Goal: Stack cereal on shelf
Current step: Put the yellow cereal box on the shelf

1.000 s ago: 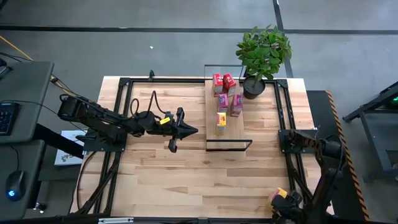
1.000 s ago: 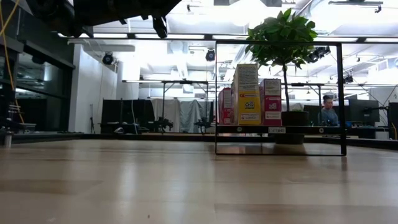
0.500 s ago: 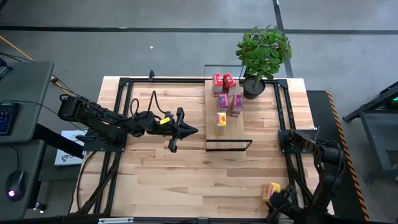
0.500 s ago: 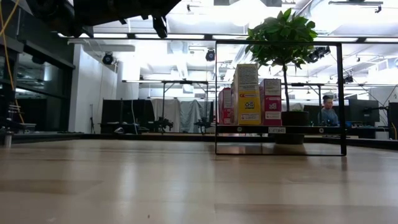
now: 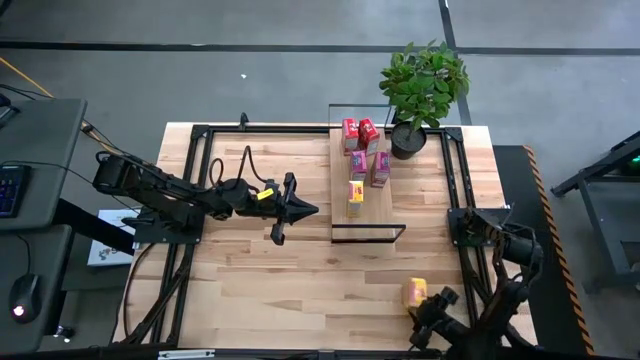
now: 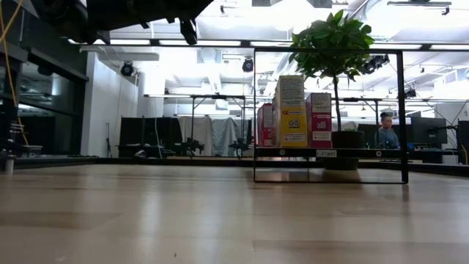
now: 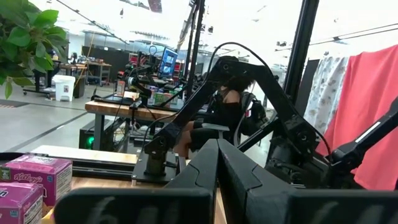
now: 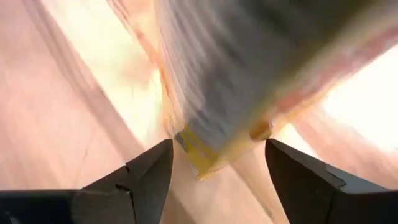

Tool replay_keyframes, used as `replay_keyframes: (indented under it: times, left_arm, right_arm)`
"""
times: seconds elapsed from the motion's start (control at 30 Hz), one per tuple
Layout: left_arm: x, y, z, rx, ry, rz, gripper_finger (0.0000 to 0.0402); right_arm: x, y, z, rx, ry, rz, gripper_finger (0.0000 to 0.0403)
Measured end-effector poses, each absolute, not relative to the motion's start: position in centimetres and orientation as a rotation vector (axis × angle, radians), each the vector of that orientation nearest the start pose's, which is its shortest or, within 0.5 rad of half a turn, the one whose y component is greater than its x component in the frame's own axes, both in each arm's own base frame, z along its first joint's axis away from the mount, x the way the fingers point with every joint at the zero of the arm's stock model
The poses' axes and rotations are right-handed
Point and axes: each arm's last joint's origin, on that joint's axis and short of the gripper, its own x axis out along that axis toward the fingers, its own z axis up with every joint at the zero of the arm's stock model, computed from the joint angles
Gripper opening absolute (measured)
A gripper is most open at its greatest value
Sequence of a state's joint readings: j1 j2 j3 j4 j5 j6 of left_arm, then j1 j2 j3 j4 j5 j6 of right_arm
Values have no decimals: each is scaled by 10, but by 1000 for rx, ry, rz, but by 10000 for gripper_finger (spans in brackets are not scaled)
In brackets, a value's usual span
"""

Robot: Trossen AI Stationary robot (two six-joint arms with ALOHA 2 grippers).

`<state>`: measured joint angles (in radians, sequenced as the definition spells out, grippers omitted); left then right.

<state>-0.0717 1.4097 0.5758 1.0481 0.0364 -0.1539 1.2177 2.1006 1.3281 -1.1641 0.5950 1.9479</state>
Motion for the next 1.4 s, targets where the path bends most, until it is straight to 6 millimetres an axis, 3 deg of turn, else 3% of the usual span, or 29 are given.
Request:
replay_keyframes:
  times: [0.23, 0.43, 0.8, 0.87, 0.97, 1.1, 1.17, 1.3, 1.4]
  left_arm:
    - [280, -21, 243, -157, -205, -124, 0]
    - [280, -21, 243, -157, -204, -124, 0]
    - [280, -21, 243, -158, -204, -124, 0]
    - [280, -21, 243, -158, -204, -124, 0]
    - [280, -21, 243, -158, -204, -124, 0]
    - [280, -21, 243, -159, -204, -124, 0]
    - [280, -21, 243, -158, -203, -125, 0]
    - [280, -21, 243, -185, -201, -127, 0]
    - [280, -21, 243, -195, -200, -129, 0]
  right_arm:
    - [148, 308, 117, 166, 973, -681, 247]
    - [143, 320, 131, 186, 1113, -656, 247]
    - [132, 346, 196, 228, 1296, -582, 247]
    - [133, 346, 214, 231, 1272, -577, 247]
    - [137, 342, 241, 249, 1088, -625, 247]
    - [153, 334, 260, 450, 830, -686, 247]
    - [166, 325, 263, 556, 787, -765, 247]
    - [196, 308, 260, 631, 832, -896, 247]
    - [215, 295, 259, 573, 953, -921, 247]
